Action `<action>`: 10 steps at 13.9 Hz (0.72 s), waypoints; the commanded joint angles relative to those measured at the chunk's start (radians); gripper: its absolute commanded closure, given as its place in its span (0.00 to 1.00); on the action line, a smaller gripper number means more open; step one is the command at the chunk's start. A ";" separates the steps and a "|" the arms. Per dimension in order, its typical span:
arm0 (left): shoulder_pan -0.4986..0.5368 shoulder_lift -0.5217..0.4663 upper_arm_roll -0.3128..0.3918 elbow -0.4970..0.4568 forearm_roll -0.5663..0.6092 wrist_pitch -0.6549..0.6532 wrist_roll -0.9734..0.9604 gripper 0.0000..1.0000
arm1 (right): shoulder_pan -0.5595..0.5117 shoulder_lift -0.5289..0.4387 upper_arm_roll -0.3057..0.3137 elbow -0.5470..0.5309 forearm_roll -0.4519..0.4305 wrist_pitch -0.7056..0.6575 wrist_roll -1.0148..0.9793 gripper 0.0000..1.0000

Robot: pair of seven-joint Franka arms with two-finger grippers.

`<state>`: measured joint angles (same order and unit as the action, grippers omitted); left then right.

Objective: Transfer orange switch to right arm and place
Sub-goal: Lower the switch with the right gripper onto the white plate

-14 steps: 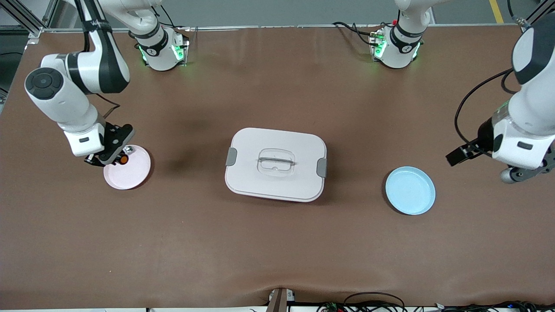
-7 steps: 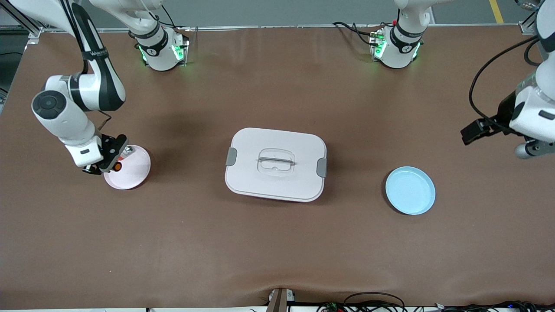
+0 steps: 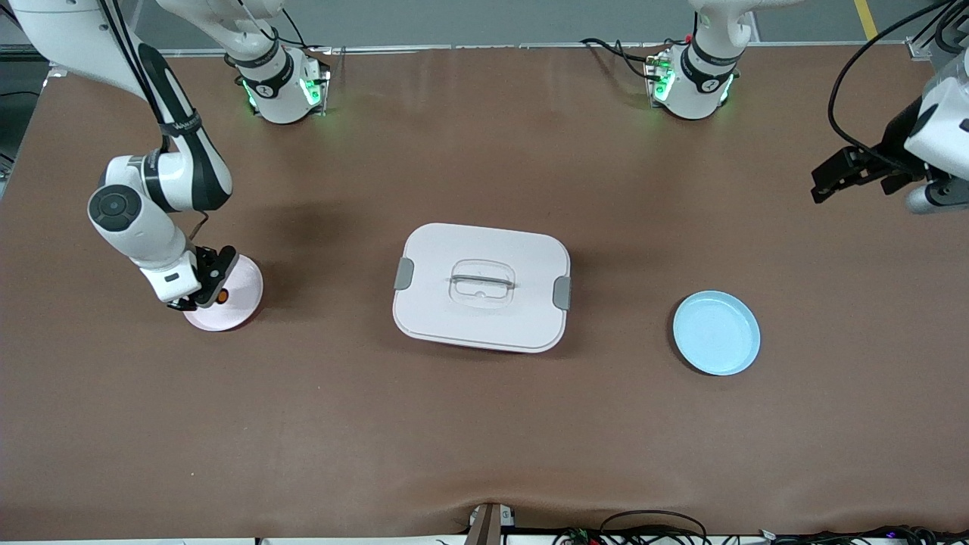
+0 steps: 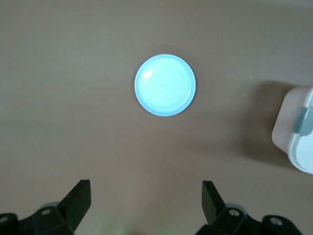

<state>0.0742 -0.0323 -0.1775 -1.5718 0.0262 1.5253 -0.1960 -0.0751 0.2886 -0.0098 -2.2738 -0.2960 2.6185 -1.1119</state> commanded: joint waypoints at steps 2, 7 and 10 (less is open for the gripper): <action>-0.040 -0.058 0.024 -0.060 -0.012 0.004 0.017 0.00 | -0.031 0.026 0.019 -0.007 -0.021 0.014 -0.020 0.92; -0.039 -0.045 0.021 -0.033 -0.017 0.006 0.015 0.00 | -0.043 0.052 0.017 -0.041 -0.021 0.066 -0.020 0.90; -0.037 -0.043 0.021 -0.031 -0.015 -0.005 0.013 0.00 | -0.048 0.069 0.019 -0.046 -0.021 0.084 -0.019 0.87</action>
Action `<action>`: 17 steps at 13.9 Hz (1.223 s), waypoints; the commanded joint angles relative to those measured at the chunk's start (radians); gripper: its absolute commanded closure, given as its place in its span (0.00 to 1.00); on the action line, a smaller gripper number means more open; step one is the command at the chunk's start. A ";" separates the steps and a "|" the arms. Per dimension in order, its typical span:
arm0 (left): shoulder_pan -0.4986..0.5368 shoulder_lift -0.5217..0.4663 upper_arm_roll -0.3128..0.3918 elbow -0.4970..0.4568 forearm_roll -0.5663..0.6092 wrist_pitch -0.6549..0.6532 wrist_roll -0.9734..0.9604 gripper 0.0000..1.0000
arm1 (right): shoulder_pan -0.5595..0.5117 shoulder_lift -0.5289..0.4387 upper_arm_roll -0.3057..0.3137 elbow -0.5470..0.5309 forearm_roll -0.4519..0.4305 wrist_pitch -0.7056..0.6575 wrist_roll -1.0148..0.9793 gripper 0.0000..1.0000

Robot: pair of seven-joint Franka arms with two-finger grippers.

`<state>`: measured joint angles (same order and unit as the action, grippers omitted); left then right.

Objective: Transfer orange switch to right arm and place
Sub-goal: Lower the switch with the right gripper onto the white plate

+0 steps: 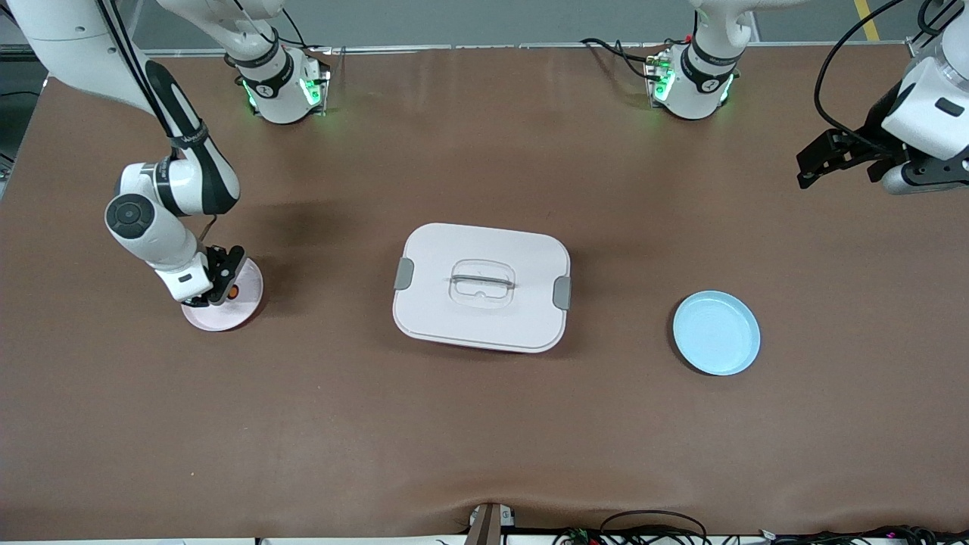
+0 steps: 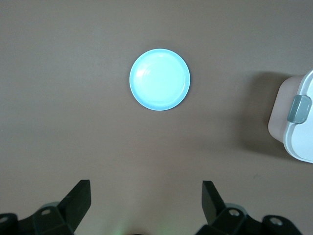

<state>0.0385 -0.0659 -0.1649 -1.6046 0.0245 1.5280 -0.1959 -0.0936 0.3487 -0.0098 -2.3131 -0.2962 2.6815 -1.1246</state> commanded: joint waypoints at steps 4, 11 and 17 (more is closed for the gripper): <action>0.003 -0.008 0.008 0.000 -0.014 -0.016 0.018 0.00 | -0.031 0.012 0.019 -0.005 -0.020 0.020 -0.001 0.81; 0.001 -0.011 0.008 0.006 -0.014 -0.020 0.018 0.00 | -0.031 0.012 0.019 0.001 -0.018 0.018 -0.006 0.00; -0.003 -0.008 0.007 0.012 -0.012 -0.019 0.016 0.00 | -0.026 -0.051 0.022 0.014 -0.018 -0.061 0.006 0.00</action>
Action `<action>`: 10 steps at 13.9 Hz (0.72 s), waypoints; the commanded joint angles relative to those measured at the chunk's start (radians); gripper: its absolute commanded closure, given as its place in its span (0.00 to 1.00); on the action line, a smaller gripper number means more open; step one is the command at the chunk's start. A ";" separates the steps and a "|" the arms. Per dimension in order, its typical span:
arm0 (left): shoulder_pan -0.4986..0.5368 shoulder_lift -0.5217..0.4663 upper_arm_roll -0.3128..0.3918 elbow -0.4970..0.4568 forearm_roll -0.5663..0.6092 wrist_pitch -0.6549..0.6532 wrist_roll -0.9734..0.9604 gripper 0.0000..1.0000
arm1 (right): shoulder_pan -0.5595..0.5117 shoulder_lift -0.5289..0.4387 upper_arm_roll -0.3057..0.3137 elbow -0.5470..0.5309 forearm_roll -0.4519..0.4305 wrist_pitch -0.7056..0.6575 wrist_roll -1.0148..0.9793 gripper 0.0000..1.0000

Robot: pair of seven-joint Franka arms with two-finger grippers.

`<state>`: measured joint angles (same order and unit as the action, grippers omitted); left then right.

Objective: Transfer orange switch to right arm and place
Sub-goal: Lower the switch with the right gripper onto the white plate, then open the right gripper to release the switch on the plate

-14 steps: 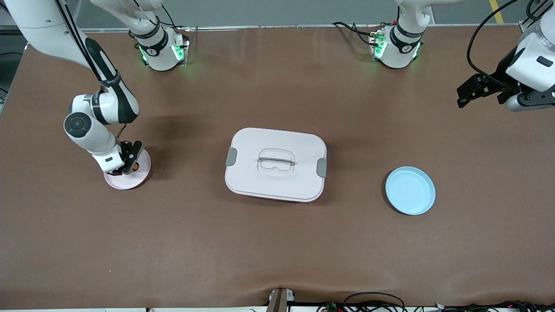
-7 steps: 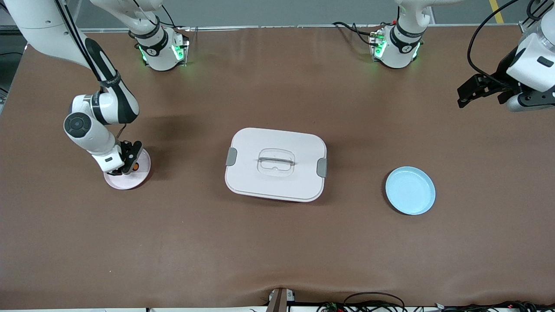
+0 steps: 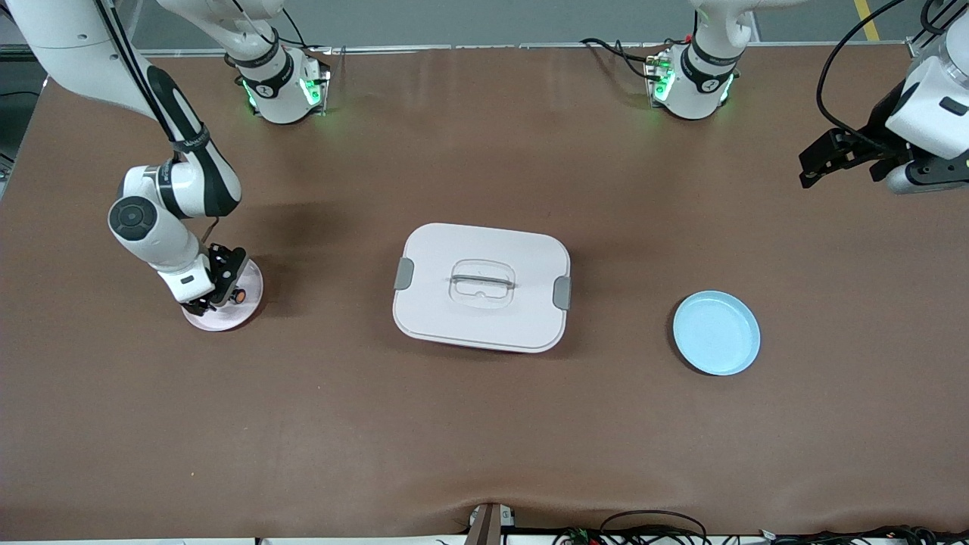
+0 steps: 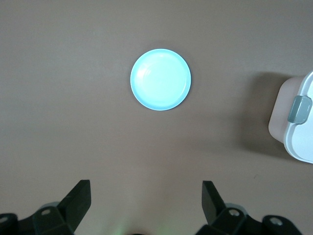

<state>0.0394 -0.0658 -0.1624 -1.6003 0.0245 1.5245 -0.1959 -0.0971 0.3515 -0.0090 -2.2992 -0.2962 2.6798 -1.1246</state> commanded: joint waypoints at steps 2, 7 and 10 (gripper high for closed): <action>-0.003 0.000 0.004 0.008 -0.014 -0.015 0.016 0.00 | -0.018 -0.091 0.027 0.026 -0.012 -0.168 0.014 0.00; -0.003 -0.002 0.004 0.008 -0.014 -0.015 0.015 0.00 | 0.005 -0.158 0.034 0.079 0.020 -0.343 0.064 0.00; -0.004 -0.002 0.004 0.010 -0.014 -0.015 0.010 0.00 | 0.007 -0.177 0.037 0.106 0.119 -0.422 0.144 0.00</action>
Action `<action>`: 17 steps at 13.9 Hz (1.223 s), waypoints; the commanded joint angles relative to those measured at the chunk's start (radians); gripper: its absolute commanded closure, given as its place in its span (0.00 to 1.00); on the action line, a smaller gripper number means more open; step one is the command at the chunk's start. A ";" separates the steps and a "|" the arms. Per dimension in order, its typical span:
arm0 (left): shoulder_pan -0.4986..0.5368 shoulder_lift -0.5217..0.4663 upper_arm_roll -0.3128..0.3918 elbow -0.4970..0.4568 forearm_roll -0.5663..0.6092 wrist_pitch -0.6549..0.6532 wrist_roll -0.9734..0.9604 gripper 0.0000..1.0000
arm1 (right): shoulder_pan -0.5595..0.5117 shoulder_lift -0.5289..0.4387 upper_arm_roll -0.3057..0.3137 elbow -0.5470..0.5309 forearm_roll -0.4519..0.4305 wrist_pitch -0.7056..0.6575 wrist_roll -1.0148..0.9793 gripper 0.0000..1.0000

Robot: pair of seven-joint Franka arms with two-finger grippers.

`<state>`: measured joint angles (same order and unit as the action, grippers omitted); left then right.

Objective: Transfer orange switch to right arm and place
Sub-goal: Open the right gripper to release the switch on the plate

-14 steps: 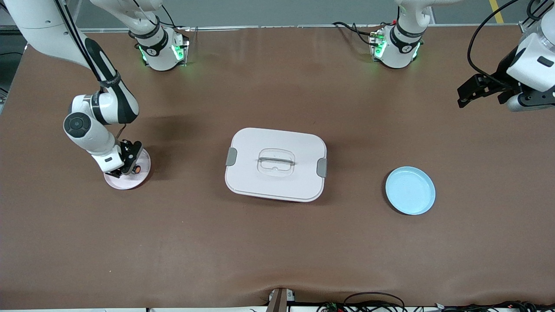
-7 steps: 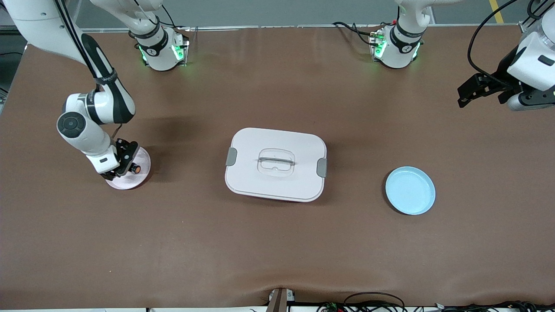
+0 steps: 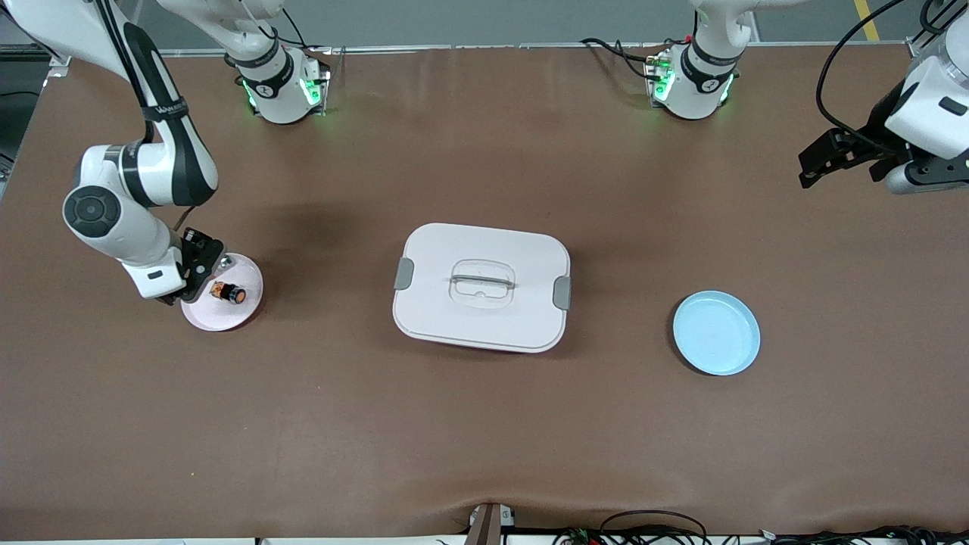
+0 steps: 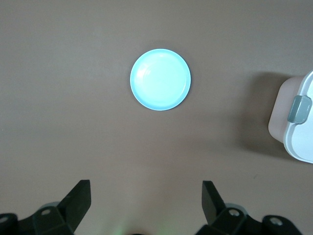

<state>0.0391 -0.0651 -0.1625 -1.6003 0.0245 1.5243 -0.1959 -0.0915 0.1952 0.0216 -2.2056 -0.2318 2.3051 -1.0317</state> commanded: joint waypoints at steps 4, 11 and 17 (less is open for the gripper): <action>-0.005 0.001 0.005 0.010 -0.012 -0.013 0.009 0.00 | 0.001 -0.048 0.006 0.027 0.140 -0.062 0.272 0.00; -0.005 -0.002 0.005 0.010 -0.012 -0.016 0.013 0.00 | -0.001 -0.086 0.005 0.069 0.239 -0.053 0.750 0.00; -0.005 -0.004 0.005 0.010 -0.012 -0.016 0.018 0.00 | -0.005 -0.088 0.003 0.203 0.243 -0.205 0.820 0.00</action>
<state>0.0379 -0.0649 -0.1629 -1.6003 0.0245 1.5243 -0.1957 -0.0910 0.1199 0.0238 -2.0661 -0.0116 2.1912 -0.2244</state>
